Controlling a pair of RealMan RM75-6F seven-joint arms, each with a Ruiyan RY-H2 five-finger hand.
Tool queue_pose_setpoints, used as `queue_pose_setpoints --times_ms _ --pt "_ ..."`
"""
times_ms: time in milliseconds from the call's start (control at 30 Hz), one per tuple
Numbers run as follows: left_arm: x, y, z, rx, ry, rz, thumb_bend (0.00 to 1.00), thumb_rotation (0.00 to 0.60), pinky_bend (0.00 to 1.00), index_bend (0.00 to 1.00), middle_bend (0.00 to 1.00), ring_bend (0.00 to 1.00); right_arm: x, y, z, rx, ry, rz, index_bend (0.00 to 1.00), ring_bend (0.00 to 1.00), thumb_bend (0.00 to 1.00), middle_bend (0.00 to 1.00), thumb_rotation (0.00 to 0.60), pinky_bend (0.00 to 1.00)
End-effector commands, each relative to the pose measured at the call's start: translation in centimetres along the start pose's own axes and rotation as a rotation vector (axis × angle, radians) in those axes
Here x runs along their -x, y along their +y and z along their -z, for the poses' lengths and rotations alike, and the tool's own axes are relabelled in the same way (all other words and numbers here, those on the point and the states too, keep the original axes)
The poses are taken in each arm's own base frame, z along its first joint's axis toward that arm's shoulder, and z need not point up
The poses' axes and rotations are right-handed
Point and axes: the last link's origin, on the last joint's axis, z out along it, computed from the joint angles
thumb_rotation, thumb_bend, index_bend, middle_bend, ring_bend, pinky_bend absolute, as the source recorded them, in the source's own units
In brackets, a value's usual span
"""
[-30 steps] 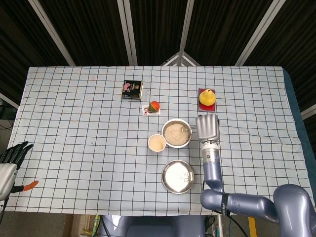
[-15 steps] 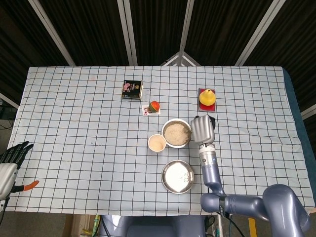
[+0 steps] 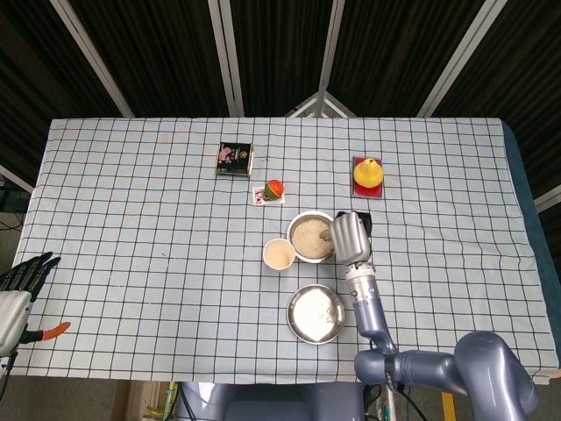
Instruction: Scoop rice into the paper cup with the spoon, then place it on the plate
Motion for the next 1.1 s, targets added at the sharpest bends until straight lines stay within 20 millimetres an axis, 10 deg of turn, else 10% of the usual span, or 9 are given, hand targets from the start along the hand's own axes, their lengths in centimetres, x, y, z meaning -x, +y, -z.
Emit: queue_pose_setpoints --times_ms 33,1100 --pt "0.0 0.0 0.0 0.001 -0.001 0.002 0.00 0.600 0.00 0.00 0.00 0.00 0.0 -0.4 0.1 -0.011 -0.002 0.004 0.63 1.00 0.60 0.96 0.600 1.00" --pt "-0.1 -0.1 -0.1 -0.009 -0.025 0.039 0.00 0.600 0.00 0.00 0.00 0.00 -0.8 -2.1 -1.6 -0.068 -0.191 -0.193 0.64 1.00 0.60 0.96 0.600 1.00"
